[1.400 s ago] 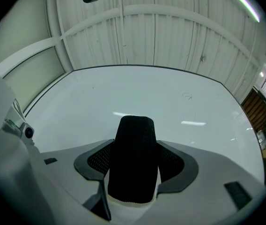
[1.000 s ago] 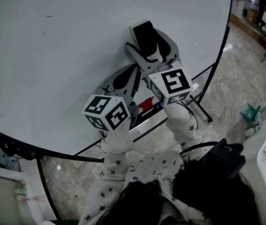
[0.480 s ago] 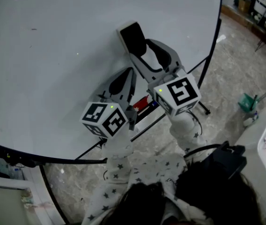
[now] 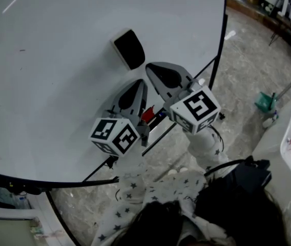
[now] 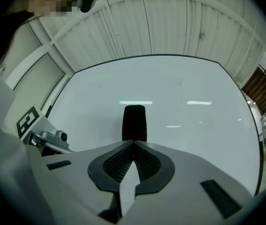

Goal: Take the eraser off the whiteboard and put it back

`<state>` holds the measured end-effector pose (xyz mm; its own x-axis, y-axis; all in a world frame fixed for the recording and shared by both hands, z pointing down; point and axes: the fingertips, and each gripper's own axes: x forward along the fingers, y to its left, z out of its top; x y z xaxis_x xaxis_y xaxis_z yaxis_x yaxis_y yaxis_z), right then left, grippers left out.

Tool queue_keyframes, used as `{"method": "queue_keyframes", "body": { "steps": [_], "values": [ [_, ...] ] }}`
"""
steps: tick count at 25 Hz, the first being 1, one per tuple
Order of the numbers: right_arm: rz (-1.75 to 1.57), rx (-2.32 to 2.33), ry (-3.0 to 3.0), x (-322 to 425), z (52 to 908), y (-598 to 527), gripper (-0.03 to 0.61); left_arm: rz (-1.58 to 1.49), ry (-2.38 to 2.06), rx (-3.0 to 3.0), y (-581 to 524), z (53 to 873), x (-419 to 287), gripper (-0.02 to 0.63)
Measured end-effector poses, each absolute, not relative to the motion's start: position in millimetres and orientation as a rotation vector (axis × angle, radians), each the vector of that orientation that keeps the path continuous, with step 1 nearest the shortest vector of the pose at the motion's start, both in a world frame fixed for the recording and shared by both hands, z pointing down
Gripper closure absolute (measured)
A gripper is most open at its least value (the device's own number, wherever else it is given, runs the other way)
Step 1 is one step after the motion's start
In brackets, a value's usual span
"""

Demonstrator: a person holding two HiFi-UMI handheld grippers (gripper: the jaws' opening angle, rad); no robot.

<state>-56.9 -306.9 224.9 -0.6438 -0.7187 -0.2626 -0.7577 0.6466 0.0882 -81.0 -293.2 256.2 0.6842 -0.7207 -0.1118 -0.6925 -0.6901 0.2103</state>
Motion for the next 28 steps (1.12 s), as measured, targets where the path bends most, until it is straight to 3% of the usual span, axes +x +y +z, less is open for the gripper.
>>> {"method": "queue_keyframes", "body": {
  "steps": [9,28],
  "values": [
    [0.182,-1.158,2.713,-1,242,-258,0.571,-0.237,-1.111,2.793,-243,258,-19,0.612],
    [0.083,-1.1,2.765,-7,260,-254,0.571,-0.19,-1.159,2.796,-244,264,-29,0.612]
  ]
}}
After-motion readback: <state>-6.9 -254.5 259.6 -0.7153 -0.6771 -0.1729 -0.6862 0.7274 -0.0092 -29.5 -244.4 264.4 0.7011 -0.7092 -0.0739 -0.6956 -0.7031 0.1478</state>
